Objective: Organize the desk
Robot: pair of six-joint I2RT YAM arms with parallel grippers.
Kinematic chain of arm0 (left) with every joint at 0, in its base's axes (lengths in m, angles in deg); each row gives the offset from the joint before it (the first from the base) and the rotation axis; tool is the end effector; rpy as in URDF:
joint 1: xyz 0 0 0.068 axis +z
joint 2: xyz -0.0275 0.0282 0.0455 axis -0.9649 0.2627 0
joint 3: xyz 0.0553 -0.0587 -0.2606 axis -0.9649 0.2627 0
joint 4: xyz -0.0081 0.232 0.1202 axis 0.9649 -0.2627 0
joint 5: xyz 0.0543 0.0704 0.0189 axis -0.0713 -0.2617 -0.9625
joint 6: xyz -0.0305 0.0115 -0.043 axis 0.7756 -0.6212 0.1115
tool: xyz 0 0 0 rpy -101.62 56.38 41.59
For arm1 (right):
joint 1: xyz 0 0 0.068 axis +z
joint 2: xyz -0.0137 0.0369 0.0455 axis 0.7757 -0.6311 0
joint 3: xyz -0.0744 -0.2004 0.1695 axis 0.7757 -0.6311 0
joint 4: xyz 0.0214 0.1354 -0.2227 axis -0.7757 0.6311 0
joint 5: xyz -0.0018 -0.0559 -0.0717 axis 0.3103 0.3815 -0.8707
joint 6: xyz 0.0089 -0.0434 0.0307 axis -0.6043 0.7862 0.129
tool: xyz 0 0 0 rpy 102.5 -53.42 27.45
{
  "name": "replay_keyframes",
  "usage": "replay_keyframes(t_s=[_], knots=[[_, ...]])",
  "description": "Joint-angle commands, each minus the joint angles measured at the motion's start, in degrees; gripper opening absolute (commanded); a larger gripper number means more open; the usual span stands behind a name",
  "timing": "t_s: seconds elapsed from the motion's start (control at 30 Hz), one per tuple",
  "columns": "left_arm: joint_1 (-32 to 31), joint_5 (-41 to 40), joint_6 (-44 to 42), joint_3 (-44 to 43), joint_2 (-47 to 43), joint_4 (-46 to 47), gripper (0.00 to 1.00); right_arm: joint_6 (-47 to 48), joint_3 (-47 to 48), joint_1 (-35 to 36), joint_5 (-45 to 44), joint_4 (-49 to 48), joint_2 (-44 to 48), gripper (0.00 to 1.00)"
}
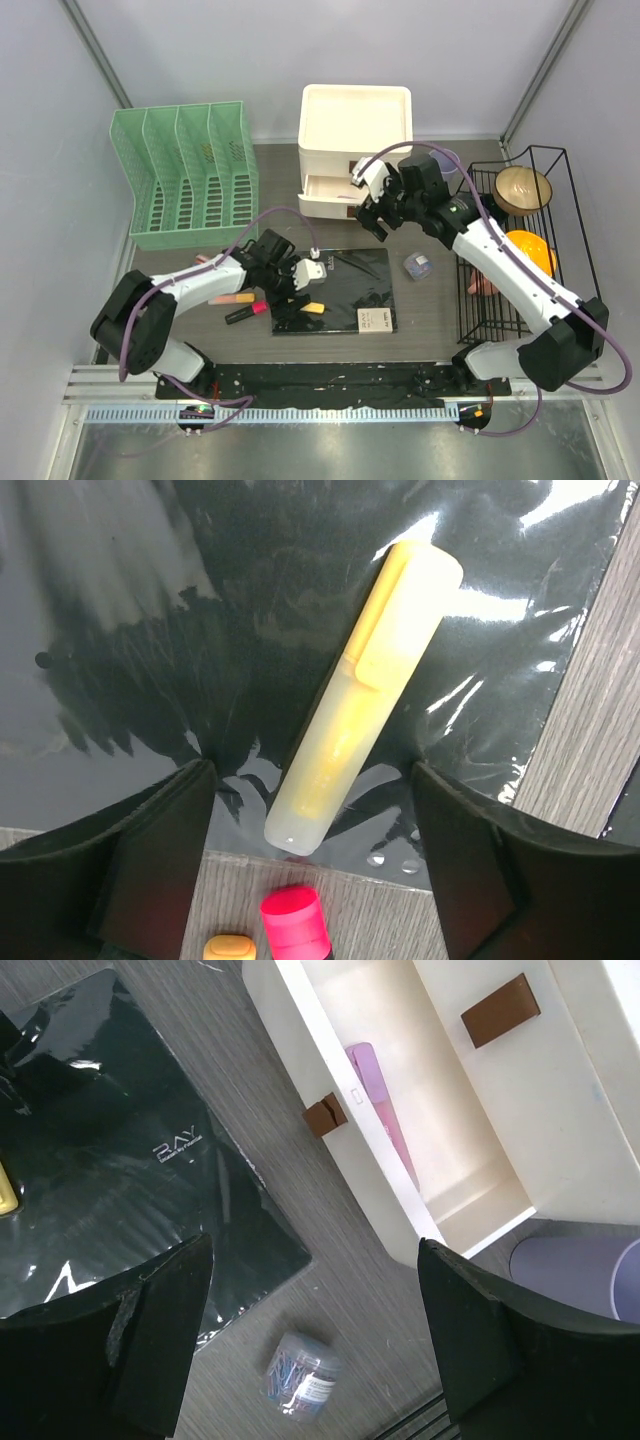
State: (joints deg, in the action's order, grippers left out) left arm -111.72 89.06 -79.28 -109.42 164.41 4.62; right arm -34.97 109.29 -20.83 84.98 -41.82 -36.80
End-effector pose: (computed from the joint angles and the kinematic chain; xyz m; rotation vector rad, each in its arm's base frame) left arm 0.1988 -0.1671 0.1656 1.6144 2.1520 -0.5799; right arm 0.2525 0.1534 0.3521 -1.1777 1.8570 0.2007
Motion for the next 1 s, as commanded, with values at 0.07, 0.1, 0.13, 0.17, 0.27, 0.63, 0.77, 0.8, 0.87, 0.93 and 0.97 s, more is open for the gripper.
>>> replay_keyframes(t_s=[0.07, 0.1, 0.13, 0.17, 0.27, 0.63, 0.77, 0.8, 0.87, 0.93, 0.97], knots=[[-0.4, -1.9, -1.4, -1.3, 2.9, 2.1, 0.69, -1.3, -2.2, 0.2, 0.1, -2.0, 4.6, 0.87], [-0.4, -2.0, -1.3, -1.6, 3.0, 2.1, 0.64, -1.2, -2.6, 0.1, 0.0, -2.1, 4.9, 0.87], [-0.4, -1.9, -1.4, -1.9, 3.0, 2.0, 0.61, -1.4, -3.3, 0.1, -0.2, -2.0, 5.2, 0.87], [-0.4, -1.9, -1.3, -2.0, 3.0, 1.9, 0.57, -1.4, -3.6, 0.2, -0.4, -2.1, 5.6, 0.87], [-0.4, -1.8, -1.1, -2.7, 2.7, 1.7, 0.46, -1.9, -5.2, 0.2, -0.5, -2.1, 6.8, 0.87], [-0.4, -1.4, 0.2, -6.7, -1.2, 0.5, 0.04, -5.4, -12.2, 0.1, -5.9, -3.6, 11.9, 0.86], [-0.4, -2.2, -0.2, -9.2, -3.9, 0.4, 0.0, -6.3, -17.3, 0.0, -7.5, -6.1, 14.2, 0.86], [-0.4, -2.4, -0.5, -9.9, -4.4, 0.2, 0.0, -6.7, -18.0, -0.1, -8.2, -7.0, 14.9, 0.86], [-0.4, -3.5, -1.5, -12.4, -5.7, 0.0, 0.0, -6.9, -19.3, -0.2, -8.9, -7.4, 15.0, 0.86], [-0.4, -4.5, -2.5, -14.4, -6.4, 0.2, 0.0, -7.0, -20.2, -0.9, -9.1, -8.1, 15.1, 0.86], [-0.4, -5.6, -3.7, -16.8, -6.4, 0.2, 0.0, -7.1, -21.3, -1.0, -8.7, -8.3, 15.2, 0.86]])
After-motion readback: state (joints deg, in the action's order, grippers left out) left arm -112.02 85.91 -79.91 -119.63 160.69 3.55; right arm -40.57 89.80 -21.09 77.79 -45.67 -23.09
